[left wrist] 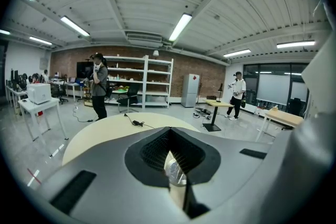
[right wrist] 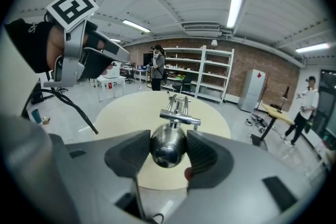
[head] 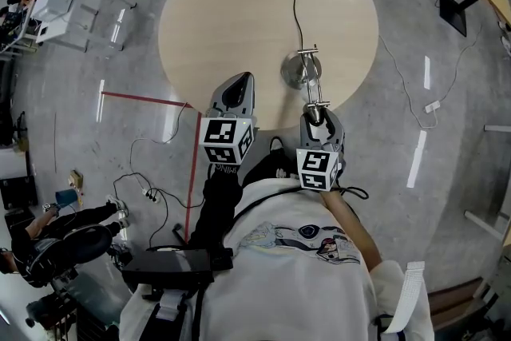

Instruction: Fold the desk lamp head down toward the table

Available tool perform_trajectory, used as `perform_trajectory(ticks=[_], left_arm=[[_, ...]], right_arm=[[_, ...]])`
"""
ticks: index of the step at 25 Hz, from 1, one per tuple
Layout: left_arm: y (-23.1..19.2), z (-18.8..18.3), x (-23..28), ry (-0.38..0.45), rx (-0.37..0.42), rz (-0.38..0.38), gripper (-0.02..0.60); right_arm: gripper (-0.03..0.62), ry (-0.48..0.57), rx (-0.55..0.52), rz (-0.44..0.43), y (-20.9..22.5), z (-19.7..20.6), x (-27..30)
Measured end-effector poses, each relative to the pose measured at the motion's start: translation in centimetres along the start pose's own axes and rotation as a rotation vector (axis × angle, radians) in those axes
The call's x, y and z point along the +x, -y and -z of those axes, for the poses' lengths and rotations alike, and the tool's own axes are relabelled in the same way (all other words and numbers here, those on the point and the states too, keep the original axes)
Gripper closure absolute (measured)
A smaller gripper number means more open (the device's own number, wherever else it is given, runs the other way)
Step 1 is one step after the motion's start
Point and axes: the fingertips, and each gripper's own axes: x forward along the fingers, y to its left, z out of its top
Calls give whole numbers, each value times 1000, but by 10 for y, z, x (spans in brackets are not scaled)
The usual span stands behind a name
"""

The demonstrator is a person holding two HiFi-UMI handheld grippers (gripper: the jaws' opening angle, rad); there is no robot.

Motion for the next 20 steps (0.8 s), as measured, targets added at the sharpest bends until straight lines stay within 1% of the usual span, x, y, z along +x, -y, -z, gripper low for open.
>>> perform_trajectory(ticks=[20], left_arm=[[2, 0, 4, -8, 6, -10, 580]], right_arm=[[376, -44, -23, -21, 4, 27, 21]])
